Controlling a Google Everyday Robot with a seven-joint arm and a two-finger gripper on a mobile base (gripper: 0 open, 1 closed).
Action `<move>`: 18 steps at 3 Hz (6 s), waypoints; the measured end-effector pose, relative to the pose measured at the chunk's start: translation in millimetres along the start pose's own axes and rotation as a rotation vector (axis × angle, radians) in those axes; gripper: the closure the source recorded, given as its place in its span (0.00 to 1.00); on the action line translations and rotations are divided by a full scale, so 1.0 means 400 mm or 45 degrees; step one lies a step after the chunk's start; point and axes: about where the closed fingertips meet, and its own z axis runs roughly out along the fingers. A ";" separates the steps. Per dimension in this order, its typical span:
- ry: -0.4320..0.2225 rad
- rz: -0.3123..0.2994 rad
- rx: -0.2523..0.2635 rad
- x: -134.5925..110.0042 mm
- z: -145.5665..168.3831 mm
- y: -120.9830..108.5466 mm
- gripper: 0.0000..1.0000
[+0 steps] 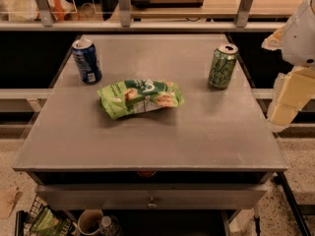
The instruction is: Pick green rice chip bag
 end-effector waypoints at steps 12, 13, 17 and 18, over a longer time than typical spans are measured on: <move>-0.709 0.375 0.322 -0.368 0.328 -0.094 0.00; -0.714 0.379 0.333 -0.371 0.335 -0.097 0.00; -0.860 0.208 0.162 -0.516 0.357 -0.051 0.00; -0.862 0.157 0.119 -0.557 0.386 -0.029 0.00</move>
Offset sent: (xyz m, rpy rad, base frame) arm 0.0029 0.0020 0.0055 0.0907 -0.0116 -0.0671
